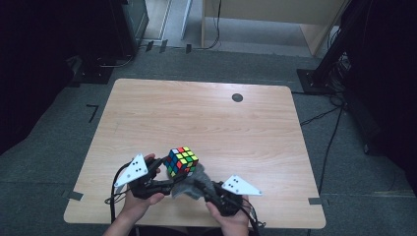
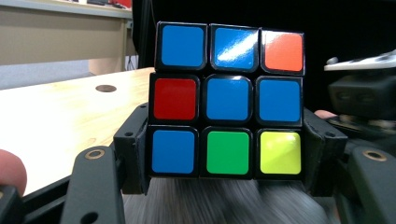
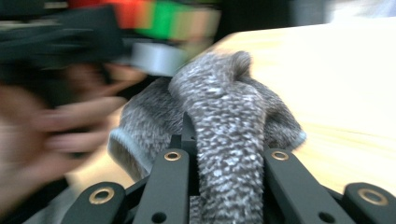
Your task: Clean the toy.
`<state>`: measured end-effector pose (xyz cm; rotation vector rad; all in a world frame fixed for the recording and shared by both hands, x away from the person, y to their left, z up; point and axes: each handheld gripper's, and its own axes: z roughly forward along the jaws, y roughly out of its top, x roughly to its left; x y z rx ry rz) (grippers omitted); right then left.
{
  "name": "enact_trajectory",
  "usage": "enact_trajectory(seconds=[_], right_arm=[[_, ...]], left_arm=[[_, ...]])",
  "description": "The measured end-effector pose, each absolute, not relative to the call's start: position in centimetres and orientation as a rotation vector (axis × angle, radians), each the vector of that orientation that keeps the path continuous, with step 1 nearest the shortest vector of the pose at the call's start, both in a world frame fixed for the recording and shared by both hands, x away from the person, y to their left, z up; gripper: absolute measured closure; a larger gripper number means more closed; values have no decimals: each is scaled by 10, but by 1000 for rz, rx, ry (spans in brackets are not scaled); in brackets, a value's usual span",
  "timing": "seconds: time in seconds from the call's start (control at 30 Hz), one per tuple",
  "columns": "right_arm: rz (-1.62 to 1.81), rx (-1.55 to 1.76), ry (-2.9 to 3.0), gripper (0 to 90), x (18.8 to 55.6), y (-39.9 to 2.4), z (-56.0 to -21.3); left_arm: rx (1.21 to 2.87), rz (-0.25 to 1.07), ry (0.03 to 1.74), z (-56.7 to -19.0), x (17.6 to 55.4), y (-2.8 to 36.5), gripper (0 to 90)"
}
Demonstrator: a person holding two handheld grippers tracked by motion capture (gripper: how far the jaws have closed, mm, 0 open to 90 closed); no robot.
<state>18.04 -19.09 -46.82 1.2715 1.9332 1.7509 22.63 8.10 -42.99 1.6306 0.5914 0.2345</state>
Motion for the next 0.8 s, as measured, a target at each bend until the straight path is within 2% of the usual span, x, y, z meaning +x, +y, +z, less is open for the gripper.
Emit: enact_trajectory(seconds=[0.27,0.4,0.47,0.63,0.8], right_arm=[[1356,1419,1815,767,207,-248,-485],[1305,1474,1820,731,216,-262,-498],[1294,1476,1845,686,219,-265,-503],[1312,1435,1887,451,222,-264,-502],[1452,1295,1895,334,214,-258,-479]], left_arm=[[1655,219,623,-433,233,84,339],[1687,202,649,-437,236,83,339],[1699,200,658,-438,238,82,339],[1706,198,671,-441,241,84,339],[1704,194,702,-442,245,88,339]])
